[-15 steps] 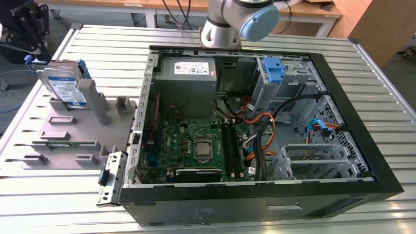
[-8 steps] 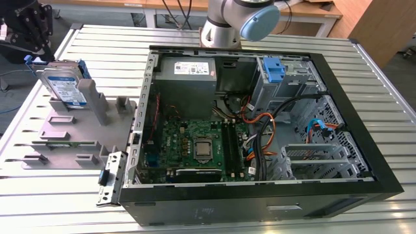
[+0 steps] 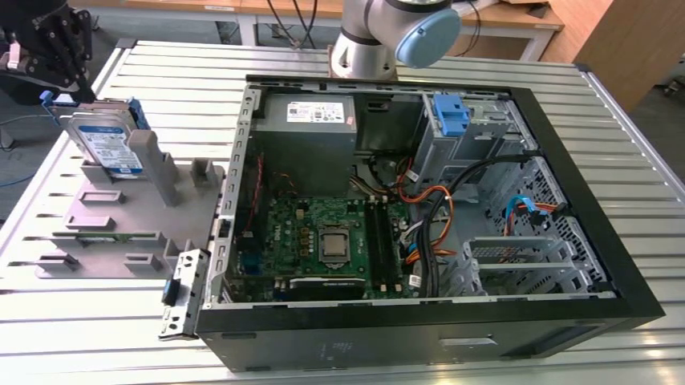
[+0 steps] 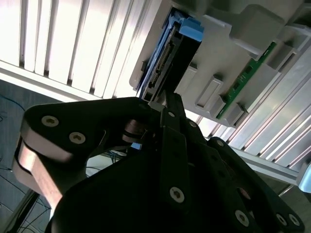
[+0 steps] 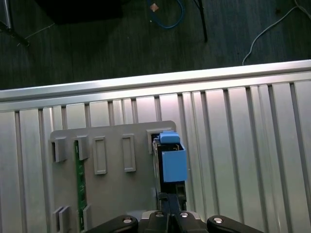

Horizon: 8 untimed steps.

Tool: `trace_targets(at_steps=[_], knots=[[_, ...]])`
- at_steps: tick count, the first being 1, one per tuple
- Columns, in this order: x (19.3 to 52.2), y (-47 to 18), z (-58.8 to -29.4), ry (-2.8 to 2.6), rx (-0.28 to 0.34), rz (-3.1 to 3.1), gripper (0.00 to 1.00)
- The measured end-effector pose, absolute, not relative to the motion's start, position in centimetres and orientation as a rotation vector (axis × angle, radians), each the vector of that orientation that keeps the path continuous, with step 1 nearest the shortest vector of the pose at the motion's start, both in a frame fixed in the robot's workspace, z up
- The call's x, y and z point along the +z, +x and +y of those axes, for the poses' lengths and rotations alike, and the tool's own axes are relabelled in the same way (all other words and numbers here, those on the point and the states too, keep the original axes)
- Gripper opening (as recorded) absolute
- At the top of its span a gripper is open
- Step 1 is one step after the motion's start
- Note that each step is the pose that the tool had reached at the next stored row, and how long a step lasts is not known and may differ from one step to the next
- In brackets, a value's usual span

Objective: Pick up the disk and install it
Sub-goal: 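Pick up the disk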

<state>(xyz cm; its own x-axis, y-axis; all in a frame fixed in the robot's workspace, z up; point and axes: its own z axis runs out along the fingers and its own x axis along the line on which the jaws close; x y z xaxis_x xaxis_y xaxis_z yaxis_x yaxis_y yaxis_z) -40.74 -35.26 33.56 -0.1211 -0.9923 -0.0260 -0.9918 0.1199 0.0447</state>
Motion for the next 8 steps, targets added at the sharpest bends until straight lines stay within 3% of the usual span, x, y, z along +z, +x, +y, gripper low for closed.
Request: trace_targets(at_steps=[8], knots=[[33.34,-40.56,-35.12,2.077,-0.079,-2.342,0.11]])
